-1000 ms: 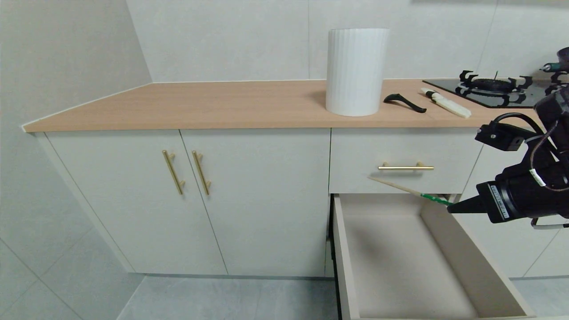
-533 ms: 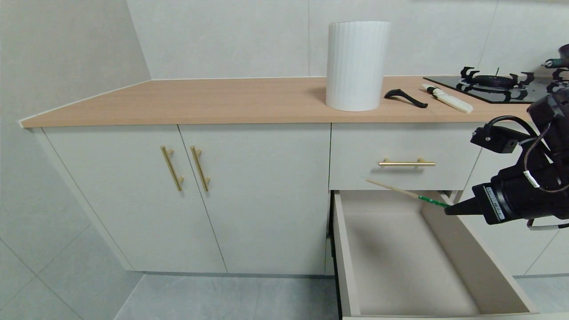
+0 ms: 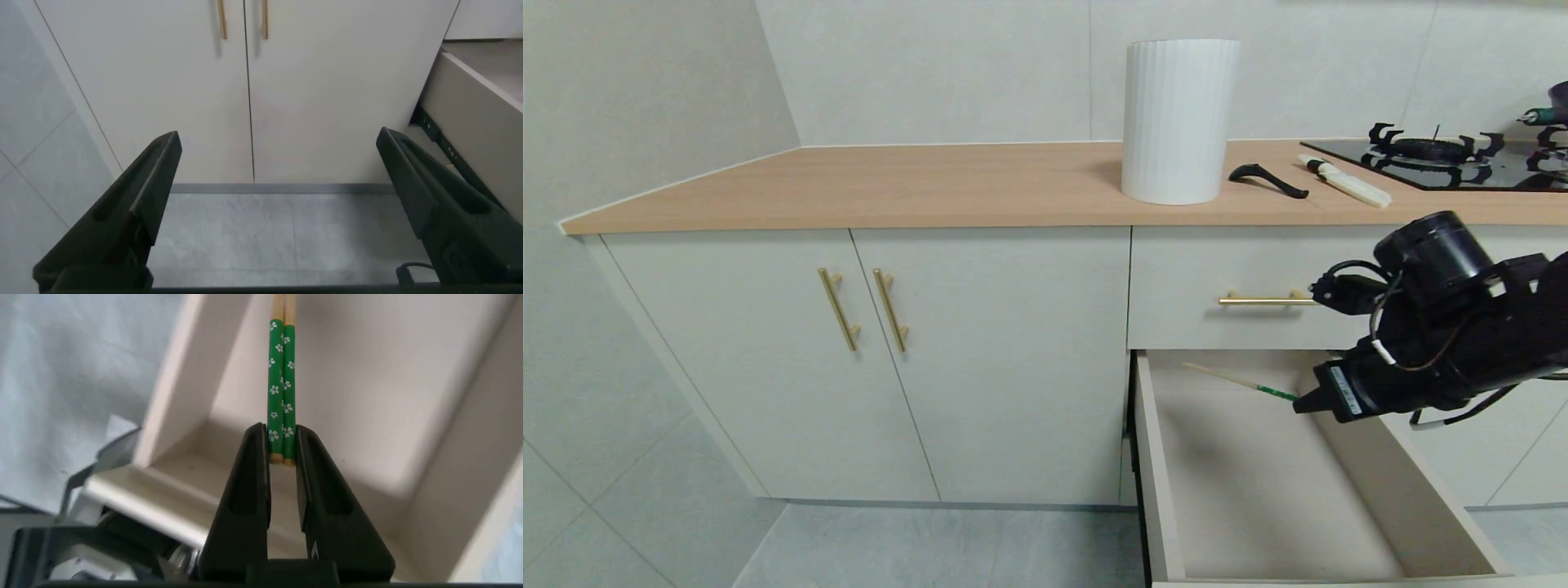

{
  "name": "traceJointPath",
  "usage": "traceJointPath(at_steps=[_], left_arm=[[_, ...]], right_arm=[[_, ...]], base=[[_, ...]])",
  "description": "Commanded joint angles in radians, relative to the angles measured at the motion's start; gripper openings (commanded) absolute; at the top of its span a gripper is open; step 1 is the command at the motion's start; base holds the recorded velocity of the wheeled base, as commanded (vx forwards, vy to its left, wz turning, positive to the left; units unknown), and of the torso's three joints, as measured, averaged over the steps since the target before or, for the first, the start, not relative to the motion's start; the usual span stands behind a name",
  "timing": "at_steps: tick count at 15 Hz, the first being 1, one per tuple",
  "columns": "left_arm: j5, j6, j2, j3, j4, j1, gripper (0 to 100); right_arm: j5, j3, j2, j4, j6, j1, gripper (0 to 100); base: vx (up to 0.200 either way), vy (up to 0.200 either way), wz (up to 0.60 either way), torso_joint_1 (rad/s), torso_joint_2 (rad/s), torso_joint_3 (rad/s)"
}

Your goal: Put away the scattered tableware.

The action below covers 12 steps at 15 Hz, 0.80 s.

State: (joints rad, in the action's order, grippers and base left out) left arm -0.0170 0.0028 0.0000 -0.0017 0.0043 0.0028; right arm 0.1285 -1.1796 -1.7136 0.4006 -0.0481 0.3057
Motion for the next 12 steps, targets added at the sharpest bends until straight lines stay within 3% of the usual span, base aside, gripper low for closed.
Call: traceJointPath(at_steps=[1, 8, 12], left_arm=[[0.0, 0.0, 0.0, 0.0, 0.0, 0.0, 100], [0.0, 0.0, 0.0, 0.0, 0.0, 0.0, 100], [0.0, 0.0, 0.0, -0.001, 0.0, 0.0, 100]], right_arm=[[-0.033, -0.008, -0.15, -0.037, -0.019, 0.024, 0], [-0.121, -0.034, -0.445, -0.335, -0.207, 0.042, 0], [-0.156, -0.037, -0.517, -0.339, -0.202, 0.042, 0]], base=[[0.0, 0.0, 0.0, 0.0, 0.0, 0.0], [0.0, 0.0, 0.0, 0.0, 0.0, 0.0], [0.0, 0.0, 0.0, 0.0, 0.0, 0.0]])
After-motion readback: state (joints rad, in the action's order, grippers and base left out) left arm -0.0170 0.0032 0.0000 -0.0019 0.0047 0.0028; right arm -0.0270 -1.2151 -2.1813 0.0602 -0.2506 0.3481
